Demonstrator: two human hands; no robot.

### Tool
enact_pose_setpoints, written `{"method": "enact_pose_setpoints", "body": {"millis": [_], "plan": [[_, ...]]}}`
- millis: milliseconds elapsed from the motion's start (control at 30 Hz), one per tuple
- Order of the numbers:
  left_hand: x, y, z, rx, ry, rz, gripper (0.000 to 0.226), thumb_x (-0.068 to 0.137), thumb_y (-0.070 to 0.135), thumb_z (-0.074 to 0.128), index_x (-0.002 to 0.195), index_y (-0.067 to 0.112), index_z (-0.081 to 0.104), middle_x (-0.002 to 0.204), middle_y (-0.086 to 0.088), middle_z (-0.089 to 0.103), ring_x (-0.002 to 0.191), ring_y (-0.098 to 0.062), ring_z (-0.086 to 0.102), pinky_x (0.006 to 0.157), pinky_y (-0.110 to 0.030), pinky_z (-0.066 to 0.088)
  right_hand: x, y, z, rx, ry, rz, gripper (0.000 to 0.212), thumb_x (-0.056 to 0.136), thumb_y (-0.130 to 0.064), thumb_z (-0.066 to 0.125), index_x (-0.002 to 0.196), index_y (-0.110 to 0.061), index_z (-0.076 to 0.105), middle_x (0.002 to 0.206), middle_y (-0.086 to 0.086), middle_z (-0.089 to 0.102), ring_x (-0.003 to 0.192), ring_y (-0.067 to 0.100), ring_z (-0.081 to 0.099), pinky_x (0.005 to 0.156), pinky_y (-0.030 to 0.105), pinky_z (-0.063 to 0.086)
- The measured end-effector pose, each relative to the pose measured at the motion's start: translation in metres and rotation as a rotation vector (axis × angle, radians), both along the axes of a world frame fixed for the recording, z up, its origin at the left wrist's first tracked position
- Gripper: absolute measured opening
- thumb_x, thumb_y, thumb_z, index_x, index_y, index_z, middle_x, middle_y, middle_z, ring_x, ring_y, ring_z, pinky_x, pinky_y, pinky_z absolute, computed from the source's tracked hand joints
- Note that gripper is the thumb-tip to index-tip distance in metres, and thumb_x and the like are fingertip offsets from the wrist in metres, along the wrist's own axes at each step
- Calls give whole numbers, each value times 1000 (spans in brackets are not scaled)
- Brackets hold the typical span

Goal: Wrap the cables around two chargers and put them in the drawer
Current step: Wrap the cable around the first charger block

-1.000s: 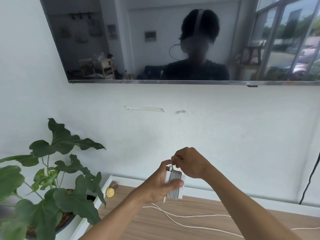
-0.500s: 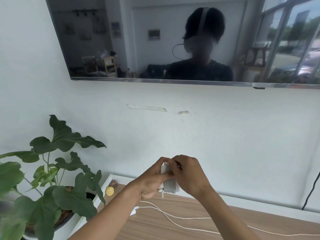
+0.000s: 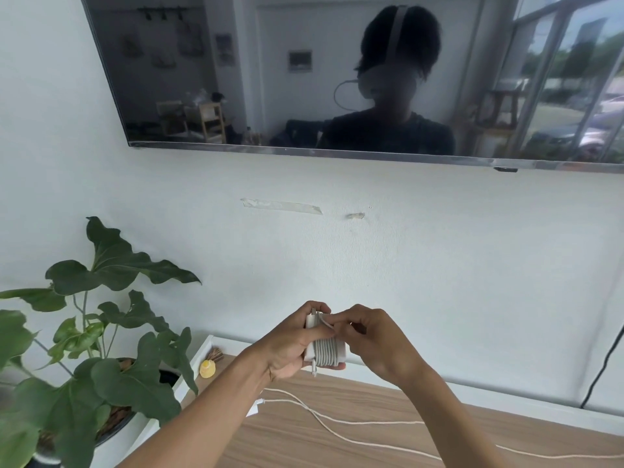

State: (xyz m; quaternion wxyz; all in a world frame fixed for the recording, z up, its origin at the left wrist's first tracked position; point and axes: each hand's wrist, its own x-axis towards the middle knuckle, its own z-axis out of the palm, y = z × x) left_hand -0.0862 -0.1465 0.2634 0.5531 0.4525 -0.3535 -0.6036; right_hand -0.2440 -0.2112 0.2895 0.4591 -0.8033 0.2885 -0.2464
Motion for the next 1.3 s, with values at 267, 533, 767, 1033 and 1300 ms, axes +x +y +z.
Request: {"method": "enact_pose_setpoints", "body": {"millis": [267, 533, 767, 1033, 1300], "plan": [[-11, 0, 9, -3, 67, 73, 9, 92, 15, 59, 90, 14, 51, 87, -10, 58, 69, -24, 65, 59, -40, 56, -6, 12, -7, -96, -34, 9, 30, 92, -3, 54, 104, -24, 72, 93, -1, 59, 77, 0, 56, 65, 6, 44], [-1, 0, 9, -54, 45, 198, 5, 98, 8, 49, 101, 12, 49, 78, -12, 66, 69, -30, 68, 68, -50, 59, -15, 13, -10, 69, -174, -109, 19, 90, -10, 62, 93, -28, 68, 78, -1, 70, 67, 14, 64, 68, 29, 53], [-4, 0, 6, -61, 35, 237, 8, 98, 8, 49, 104, 12, 47, 94, -19, 58, 73, -32, 68, 72, -53, 59, -10, 14, -15, -257, -113, -247, 14, 86, -21, 69, 94, -33, 70, 89, -10, 57, 75, 5, 58, 63, 12, 45], [-9, -3, 5, -98, -67, 362, 8, 98, 9, 50, 104, 15, 49, 104, -16, 55, 80, -27, 63, 63, -37, 57, 4, 26, -28, -157, -255, -358, 28, 91, -8, 56, 104, -32, 60, 76, -7, 65, 68, 9, 64, 62, 17, 52], [-11, 3, 8, -51, -60, 347, 4, 97, 16, 53, 102, 15, 52, 103, -16, 56, 71, -27, 68, 63, -41, 58, -1, 18, -29, -698, -92, -288, 14, 89, -15, 65, 99, -24, 68, 99, -4, 50, 71, 5, 55, 51, 27, 50]]}}
